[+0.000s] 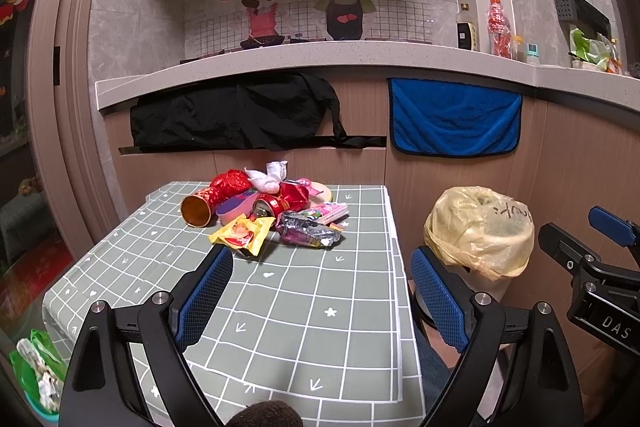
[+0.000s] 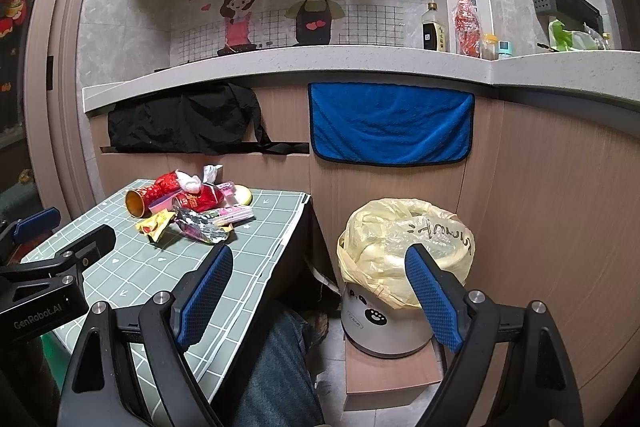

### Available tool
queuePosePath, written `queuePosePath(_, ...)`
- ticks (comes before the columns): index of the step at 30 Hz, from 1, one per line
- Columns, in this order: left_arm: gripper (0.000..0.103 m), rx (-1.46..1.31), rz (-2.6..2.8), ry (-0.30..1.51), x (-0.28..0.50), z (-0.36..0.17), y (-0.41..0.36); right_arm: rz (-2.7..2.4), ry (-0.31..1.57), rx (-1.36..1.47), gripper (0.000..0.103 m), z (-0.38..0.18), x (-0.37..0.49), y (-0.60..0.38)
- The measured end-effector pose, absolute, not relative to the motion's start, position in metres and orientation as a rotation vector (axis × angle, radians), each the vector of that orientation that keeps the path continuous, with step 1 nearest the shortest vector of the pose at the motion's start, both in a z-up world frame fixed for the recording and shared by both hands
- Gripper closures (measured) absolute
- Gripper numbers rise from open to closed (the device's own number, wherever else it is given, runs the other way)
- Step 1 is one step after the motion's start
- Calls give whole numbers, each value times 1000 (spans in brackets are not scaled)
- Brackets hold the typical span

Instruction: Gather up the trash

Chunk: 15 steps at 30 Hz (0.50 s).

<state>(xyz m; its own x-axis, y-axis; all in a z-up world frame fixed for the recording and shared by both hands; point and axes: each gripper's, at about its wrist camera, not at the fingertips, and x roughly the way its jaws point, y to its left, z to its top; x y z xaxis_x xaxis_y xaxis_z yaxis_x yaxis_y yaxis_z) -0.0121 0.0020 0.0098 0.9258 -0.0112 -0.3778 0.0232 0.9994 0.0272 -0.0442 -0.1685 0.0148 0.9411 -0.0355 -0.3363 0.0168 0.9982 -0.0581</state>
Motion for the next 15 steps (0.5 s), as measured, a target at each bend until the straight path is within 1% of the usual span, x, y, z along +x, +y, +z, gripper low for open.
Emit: queuePosePath(15,13,30,-17,387,-12,10,2,-26,346,-51,17,15,-43,-170)
